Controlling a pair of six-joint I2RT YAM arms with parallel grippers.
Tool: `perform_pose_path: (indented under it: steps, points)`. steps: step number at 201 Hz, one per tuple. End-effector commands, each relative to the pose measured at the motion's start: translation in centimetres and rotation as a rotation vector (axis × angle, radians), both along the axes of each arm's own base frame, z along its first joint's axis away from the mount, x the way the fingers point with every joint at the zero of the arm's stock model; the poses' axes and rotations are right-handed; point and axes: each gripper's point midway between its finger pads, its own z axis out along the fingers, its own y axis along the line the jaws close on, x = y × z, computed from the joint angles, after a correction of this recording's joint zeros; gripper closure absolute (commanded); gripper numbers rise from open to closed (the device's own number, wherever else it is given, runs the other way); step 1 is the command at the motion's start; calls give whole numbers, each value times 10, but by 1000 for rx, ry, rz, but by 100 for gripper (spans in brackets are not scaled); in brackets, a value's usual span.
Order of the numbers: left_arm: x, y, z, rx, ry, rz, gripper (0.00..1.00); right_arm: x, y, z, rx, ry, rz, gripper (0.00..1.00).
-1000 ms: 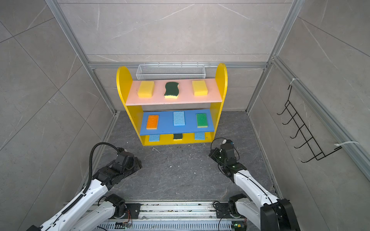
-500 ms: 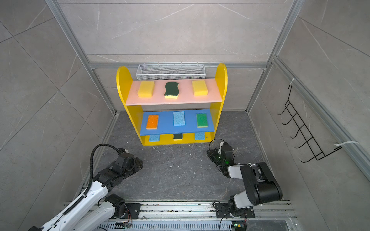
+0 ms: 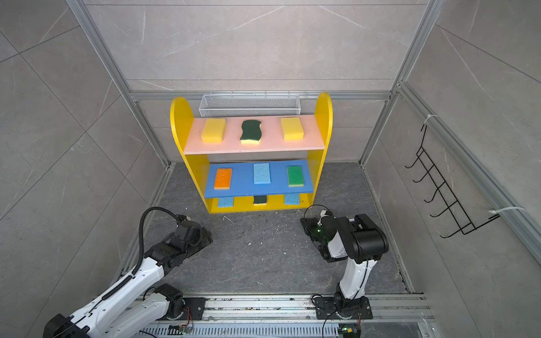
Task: Place and organize the cleaning sponges onto the shelf
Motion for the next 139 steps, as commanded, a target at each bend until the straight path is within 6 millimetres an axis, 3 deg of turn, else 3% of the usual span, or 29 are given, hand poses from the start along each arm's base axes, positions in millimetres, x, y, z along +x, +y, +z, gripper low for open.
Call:
perform_pose_path:
  steps: [1,60,139]
  points:
    - [10,-3,5,-9,-40,15,37,1,-1,-2,52,-16,-64,100]
    - [11,-1,1,-1,-39,29,37,3,16,-12,17,-7,-124,100]
    - [17,-6,-5,-3,-23,25,37,22,3,-21,-6,-20,-368,100]
